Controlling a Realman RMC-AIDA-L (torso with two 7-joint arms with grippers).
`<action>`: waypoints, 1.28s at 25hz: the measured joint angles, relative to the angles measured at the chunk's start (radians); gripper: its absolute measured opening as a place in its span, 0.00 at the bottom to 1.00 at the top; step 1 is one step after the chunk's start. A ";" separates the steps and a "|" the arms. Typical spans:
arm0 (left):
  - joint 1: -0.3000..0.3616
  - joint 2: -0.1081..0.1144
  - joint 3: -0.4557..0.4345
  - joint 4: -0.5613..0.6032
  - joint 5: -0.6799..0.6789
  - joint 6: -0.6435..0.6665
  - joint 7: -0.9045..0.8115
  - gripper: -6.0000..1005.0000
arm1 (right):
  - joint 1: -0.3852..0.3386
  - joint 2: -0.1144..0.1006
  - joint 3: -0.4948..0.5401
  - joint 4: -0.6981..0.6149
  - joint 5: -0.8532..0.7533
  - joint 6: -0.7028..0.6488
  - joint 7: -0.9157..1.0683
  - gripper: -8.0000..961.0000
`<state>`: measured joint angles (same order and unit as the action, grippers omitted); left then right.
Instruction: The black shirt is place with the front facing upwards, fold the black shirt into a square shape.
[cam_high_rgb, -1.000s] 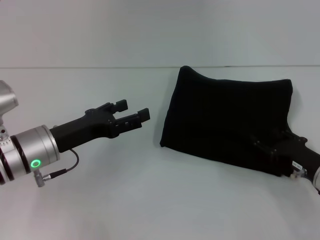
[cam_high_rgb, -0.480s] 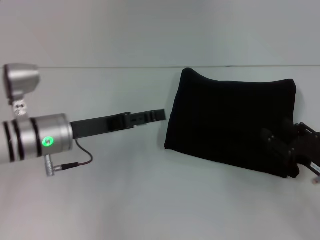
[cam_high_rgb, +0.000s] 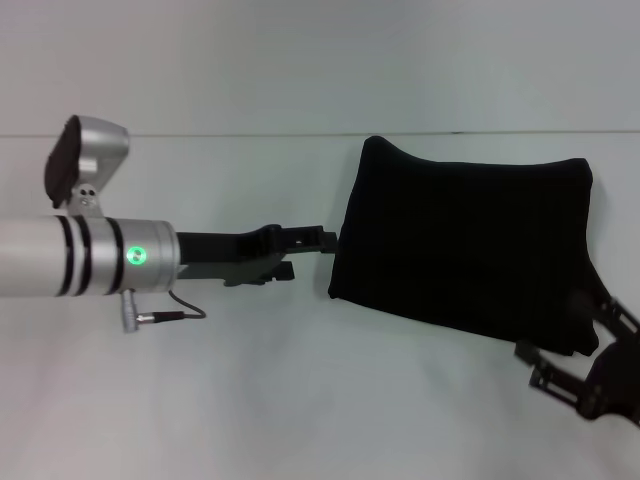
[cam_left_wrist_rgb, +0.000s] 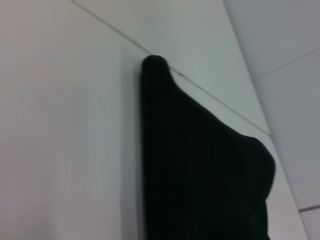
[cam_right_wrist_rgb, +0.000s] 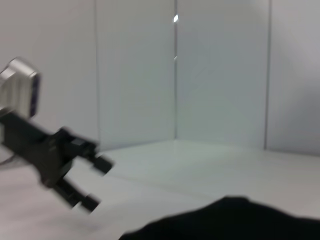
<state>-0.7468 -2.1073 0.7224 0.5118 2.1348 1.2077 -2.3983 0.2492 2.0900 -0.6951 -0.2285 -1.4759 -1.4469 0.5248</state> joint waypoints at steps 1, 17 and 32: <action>-0.007 -0.001 0.000 -0.016 0.001 -0.016 -0.003 0.94 | -0.003 0.000 0.000 0.000 -0.015 0.002 -0.006 0.95; -0.072 -0.043 0.072 -0.098 0.003 -0.205 -0.009 0.94 | -0.011 -0.002 -0.001 0.012 -0.110 0.047 -0.010 0.99; -0.121 -0.061 0.092 -0.172 0.001 -0.290 -0.002 0.94 | -0.011 0.001 0.002 0.012 -0.110 0.039 -0.009 0.99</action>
<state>-0.8676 -2.1680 0.8143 0.3402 2.1362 0.9172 -2.4001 0.2377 2.0908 -0.6928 -0.2162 -1.5862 -1.4076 0.5154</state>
